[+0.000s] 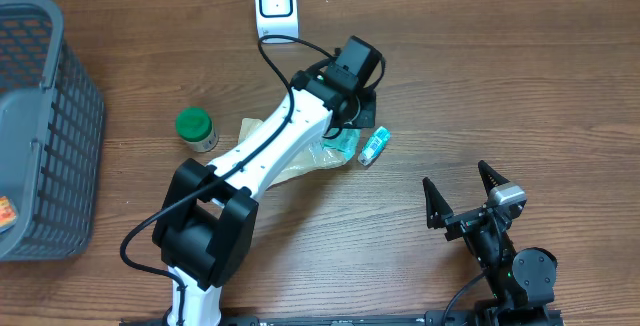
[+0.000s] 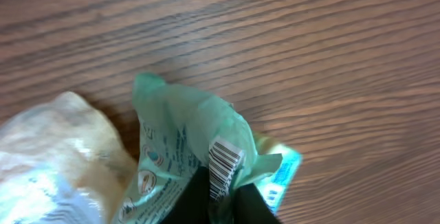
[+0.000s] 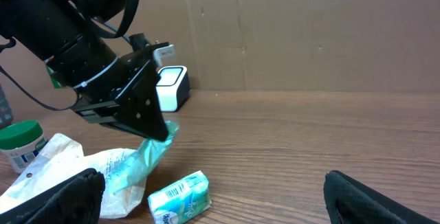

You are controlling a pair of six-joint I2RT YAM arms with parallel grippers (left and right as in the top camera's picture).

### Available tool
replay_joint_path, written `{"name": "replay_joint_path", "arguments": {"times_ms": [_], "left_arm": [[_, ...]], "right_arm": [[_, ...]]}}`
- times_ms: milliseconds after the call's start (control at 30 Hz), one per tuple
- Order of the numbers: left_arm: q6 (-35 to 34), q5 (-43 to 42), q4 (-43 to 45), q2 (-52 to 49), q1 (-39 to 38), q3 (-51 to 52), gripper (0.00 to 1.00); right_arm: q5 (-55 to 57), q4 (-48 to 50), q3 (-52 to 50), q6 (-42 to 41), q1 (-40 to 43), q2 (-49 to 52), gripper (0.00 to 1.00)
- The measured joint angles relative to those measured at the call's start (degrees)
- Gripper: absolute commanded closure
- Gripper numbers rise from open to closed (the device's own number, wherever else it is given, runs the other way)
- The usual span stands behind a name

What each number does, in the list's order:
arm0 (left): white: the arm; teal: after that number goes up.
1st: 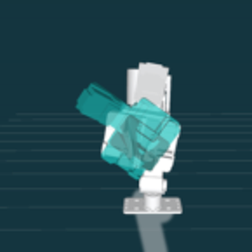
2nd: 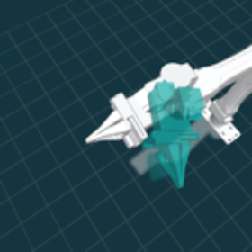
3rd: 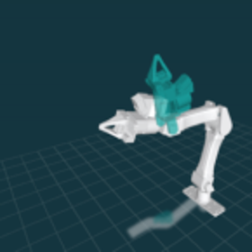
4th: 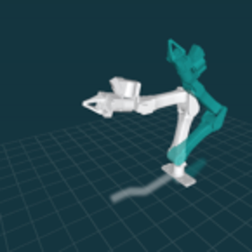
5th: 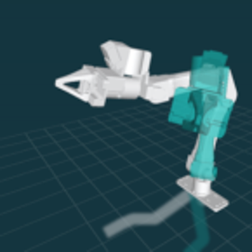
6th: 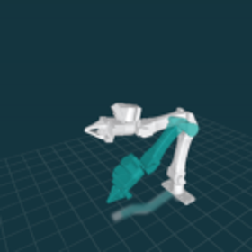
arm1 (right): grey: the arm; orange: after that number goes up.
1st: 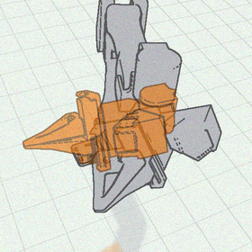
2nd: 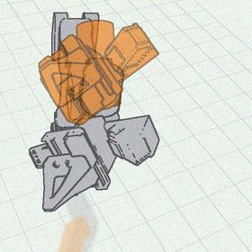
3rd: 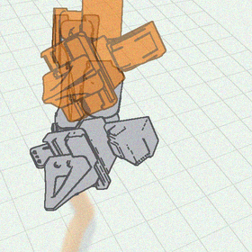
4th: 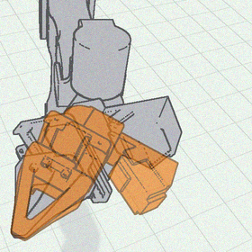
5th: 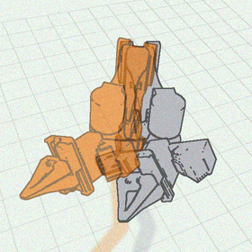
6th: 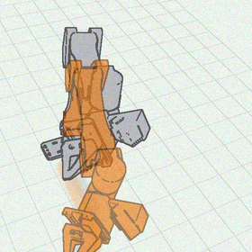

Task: Scan the item barcode
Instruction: 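Carry the green pack to the scanner and release it on the table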

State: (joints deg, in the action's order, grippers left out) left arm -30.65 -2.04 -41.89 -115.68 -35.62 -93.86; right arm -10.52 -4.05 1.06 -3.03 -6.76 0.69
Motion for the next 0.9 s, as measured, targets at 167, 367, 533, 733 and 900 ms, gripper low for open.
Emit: {"name": "replay_joint_path", "arguments": {"times_ms": [167, 367, 533, 733, 900], "left_arm": [[-1.0, 0.0, 1.0, 0.0, -0.6, 0.0, 0.39], [-0.5, 0.0, -0.5, 0.0, 0.1, -1.4, 0.43], [4.4, 0.4, -10.8, 2.9, 5.5, -12.0, 0.44], [8.2, 2.3, -20.7, 14.9, 20.2, -20.6, 0.44], [8.8, 3.2, -26.5, 21.5, 38.6, -21.4, 0.46]], "right_arm": [[0.0, 0.0, 0.0, 0.0, 0.0, 0.0, 0.00], [0.0, 0.0, 0.0, 0.0, 0.0, 0.0, 0.00], [0.0, 0.0, 0.0, 0.0, 0.0, 0.0, 0.00], [0.0, 0.0, 0.0, 0.0, 0.0, 0.0, 0.00], [0.0, 0.0, 0.0, 0.0, 0.0, 0.0, 0.00]]}}
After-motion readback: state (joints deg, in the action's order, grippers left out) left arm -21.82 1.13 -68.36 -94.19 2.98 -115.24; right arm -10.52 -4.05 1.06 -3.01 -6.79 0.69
